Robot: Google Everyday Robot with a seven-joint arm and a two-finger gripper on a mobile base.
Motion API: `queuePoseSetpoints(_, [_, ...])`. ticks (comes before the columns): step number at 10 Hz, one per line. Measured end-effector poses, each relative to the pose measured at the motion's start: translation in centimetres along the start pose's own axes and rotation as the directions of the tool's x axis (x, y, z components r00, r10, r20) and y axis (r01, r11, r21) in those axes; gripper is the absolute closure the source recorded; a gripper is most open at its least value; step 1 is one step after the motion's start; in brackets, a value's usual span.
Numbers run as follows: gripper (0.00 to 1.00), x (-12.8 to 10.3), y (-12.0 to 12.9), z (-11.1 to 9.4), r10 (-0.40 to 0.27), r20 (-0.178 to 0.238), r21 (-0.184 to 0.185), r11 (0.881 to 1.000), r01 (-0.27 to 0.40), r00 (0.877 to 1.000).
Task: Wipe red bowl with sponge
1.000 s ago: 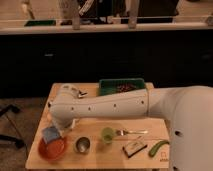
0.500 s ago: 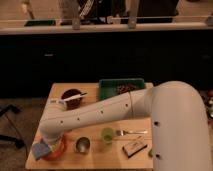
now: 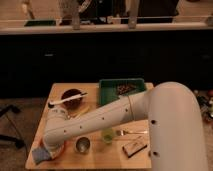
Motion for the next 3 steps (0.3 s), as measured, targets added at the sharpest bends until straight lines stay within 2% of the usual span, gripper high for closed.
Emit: queuePoseSetpoints(3, [0.95,1.3,-0.5,1.7,0.037,0.007,0.007,0.999,-0.037,0.999])
